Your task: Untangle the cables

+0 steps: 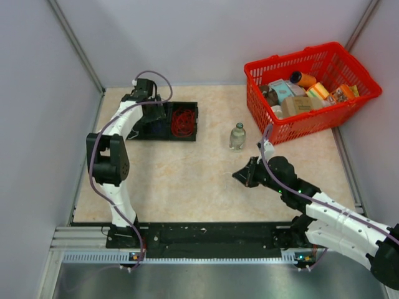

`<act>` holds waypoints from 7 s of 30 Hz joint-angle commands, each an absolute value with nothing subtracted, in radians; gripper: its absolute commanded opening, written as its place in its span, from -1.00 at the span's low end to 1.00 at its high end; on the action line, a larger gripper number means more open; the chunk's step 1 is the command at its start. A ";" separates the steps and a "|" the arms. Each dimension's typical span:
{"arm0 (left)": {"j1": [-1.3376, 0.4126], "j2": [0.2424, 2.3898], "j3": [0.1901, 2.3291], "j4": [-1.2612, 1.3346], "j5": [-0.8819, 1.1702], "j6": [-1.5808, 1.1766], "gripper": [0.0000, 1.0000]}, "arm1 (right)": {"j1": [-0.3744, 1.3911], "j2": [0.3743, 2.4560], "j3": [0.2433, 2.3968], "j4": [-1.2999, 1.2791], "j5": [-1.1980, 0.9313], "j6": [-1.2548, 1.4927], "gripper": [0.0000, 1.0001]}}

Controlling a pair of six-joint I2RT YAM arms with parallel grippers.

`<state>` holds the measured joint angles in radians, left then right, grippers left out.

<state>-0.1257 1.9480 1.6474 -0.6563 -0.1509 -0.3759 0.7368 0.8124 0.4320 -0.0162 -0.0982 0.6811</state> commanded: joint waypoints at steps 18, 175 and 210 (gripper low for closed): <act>-0.126 2.023 1.729 -0.566 -0.178 -0.368 -0.04 | 0.739 0.789 0.426 0.002 -0.086 0.669 -1.00; -0.223 1.422 1.365 -0.700 -0.514 -0.408 -1.00 | 0.483 0.465 0.414 -0.408 0.018 0.727 0.29; -0.043 2.194 2.054 -0.801 -0.419 -0.195 -1.00 | 0.485 0.492 0.414 -0.367 -0.023 0.718 0.29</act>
